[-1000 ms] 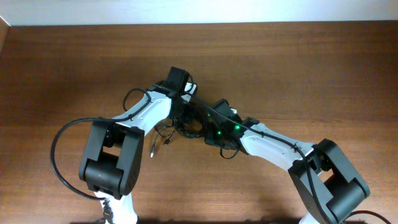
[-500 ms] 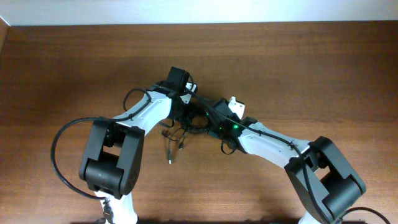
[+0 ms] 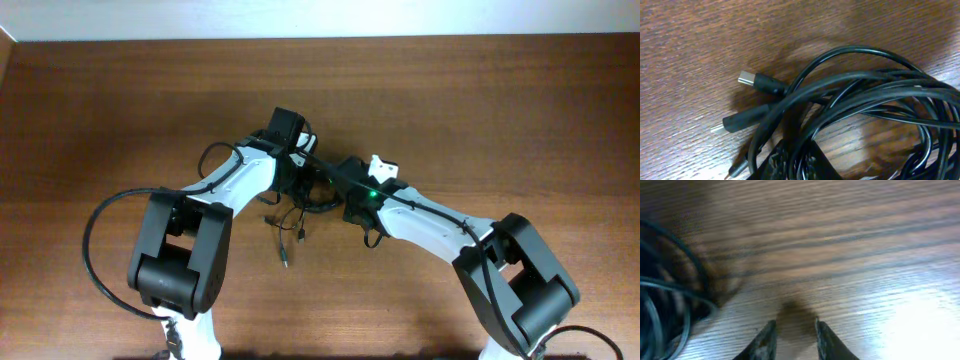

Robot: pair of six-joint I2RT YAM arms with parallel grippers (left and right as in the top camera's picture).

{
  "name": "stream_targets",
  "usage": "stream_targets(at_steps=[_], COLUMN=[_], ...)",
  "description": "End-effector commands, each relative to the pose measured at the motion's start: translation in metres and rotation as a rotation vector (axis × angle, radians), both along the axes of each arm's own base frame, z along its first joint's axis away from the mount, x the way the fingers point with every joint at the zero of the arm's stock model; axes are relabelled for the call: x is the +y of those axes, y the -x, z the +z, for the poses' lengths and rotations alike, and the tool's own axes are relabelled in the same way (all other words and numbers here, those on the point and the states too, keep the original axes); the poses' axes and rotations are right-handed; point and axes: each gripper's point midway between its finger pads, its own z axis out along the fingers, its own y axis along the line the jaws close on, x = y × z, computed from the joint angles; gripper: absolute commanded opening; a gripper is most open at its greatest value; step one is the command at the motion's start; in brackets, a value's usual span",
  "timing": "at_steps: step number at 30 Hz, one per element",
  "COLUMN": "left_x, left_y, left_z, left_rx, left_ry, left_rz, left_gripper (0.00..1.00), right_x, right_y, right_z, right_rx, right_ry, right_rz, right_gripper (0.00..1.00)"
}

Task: Untangle cables

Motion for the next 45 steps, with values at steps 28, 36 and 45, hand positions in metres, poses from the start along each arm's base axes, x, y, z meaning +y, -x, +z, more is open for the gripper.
stream_targets(at_steps=[28, 36, 45], left_x=[0.005, 0.005, 0.005], left_y=[0.005, 0.005, 0.005], left_z=[-0.014, -0.014, -0.014], left_rx=[0.034, 0.034, 0.034], left_ry=[-0.021, -0.021, -0.021], left_rz=[0.004, 0.004, 0.004], left_gripper=[0.19, 0.21, 0.22], right_x=[0.037, 0.03, 0.025], right_y=[-0.035, -0.045, -0.054], right_z=[0.036, 0.036, 0.021], right_rx=[-0.067, -0.082, -0.096], right_ry=[-0.194, -0.206, -0.158], right_rz=[0.423, 0.403, 0.382], right_gripper=[0.39, 0.41, 0.41])
